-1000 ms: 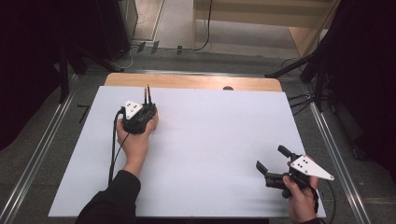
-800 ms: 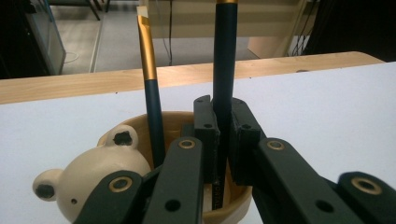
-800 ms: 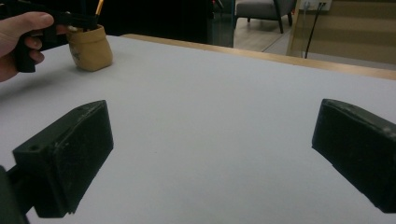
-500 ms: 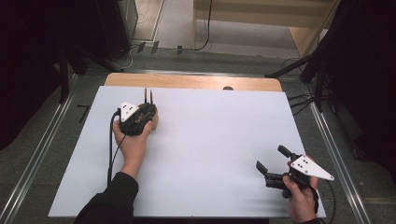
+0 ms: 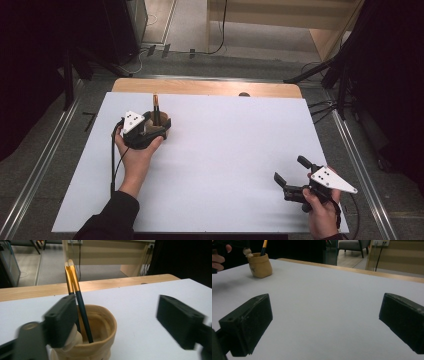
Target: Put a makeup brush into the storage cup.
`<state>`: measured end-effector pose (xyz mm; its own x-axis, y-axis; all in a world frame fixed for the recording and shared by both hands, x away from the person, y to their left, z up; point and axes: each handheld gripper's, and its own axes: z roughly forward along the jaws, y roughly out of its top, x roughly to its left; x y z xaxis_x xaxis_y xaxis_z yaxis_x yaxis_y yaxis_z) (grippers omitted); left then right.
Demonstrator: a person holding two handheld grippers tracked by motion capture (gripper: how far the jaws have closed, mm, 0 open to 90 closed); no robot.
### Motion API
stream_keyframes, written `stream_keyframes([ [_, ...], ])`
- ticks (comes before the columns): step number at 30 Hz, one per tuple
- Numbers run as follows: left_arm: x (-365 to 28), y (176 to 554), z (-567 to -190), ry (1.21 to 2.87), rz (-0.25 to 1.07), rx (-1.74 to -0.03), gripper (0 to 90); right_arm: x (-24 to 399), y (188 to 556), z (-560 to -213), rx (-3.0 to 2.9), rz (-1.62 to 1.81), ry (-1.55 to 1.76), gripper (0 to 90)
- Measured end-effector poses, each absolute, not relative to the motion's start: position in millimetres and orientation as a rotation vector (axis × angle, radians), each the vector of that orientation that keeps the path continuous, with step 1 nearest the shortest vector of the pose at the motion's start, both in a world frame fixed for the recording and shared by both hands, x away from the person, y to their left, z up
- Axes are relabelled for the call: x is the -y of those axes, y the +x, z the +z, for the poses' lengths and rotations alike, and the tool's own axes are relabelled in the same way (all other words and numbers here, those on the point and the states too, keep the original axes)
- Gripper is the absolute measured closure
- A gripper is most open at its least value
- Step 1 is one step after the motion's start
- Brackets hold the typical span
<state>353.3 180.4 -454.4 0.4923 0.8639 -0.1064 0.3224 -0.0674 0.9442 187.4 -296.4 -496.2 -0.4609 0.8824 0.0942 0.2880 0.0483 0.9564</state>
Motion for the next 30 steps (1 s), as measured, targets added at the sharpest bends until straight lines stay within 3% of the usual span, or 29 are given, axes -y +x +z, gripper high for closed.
stream_keyframes([
  [6,-185.3,343.8,-448.2,1.622,0.579,-1.001,0.4,295.6,187.3,-496.2,-1.793,1.427,1.176,0.0],
  [30,-213.4,305.0,-452.7,1.663,0.553,-0.992,0.0,295.5,187.7,-496.5,-1.794,1.424,1.174,0.0],
])
